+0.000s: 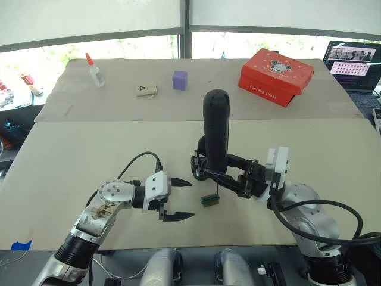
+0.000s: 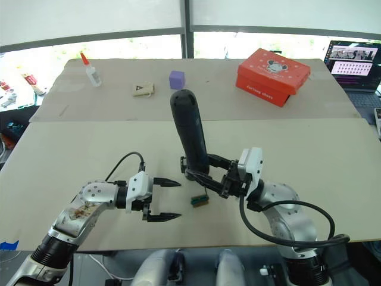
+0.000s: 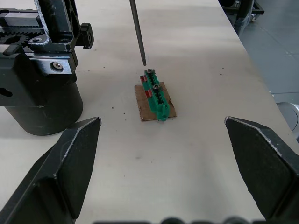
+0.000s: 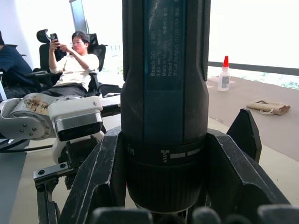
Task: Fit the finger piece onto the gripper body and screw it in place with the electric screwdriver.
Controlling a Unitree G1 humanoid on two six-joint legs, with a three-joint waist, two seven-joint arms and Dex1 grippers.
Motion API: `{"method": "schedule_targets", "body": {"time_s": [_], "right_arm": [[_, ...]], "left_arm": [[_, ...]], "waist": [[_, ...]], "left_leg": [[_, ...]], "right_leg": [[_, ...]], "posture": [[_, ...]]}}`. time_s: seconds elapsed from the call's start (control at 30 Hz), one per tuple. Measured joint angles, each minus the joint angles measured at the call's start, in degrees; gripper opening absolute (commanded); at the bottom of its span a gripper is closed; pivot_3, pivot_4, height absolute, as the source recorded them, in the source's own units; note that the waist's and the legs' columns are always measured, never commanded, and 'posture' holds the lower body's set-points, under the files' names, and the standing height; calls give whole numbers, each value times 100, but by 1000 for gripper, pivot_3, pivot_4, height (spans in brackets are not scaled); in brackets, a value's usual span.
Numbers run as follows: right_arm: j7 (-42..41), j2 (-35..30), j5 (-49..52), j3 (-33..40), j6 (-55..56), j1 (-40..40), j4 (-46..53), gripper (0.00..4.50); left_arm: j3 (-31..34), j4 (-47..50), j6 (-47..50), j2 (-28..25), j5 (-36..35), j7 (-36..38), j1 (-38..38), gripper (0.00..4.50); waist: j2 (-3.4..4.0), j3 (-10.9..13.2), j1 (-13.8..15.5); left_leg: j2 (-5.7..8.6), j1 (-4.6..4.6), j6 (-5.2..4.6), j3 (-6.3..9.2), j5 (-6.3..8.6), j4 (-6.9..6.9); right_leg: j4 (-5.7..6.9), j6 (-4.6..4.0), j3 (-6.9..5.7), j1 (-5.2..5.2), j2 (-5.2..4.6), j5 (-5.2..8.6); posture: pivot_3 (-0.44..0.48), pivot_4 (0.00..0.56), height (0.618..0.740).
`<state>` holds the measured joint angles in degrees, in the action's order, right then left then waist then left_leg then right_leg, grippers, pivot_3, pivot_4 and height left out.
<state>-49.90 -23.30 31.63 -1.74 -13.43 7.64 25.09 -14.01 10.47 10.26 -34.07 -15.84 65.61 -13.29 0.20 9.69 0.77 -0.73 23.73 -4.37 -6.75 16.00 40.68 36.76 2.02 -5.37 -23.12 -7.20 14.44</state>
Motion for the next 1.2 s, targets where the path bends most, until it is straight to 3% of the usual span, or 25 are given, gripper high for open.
{"method": "schedule_targets", "body": {"time_s": [1.2], "right_arm": [[-1,33,-114,-12,91,-144,4,1887]], "left_arm": [[1,0,-1,-2,2,-9,0,4500]], "waist": [[0,0,-2]], "left_leg": [[0,0,0,1,0,1]], "right_leg": [[1,0,0,0,0,0]], "posture": [[0,150,740]]}}
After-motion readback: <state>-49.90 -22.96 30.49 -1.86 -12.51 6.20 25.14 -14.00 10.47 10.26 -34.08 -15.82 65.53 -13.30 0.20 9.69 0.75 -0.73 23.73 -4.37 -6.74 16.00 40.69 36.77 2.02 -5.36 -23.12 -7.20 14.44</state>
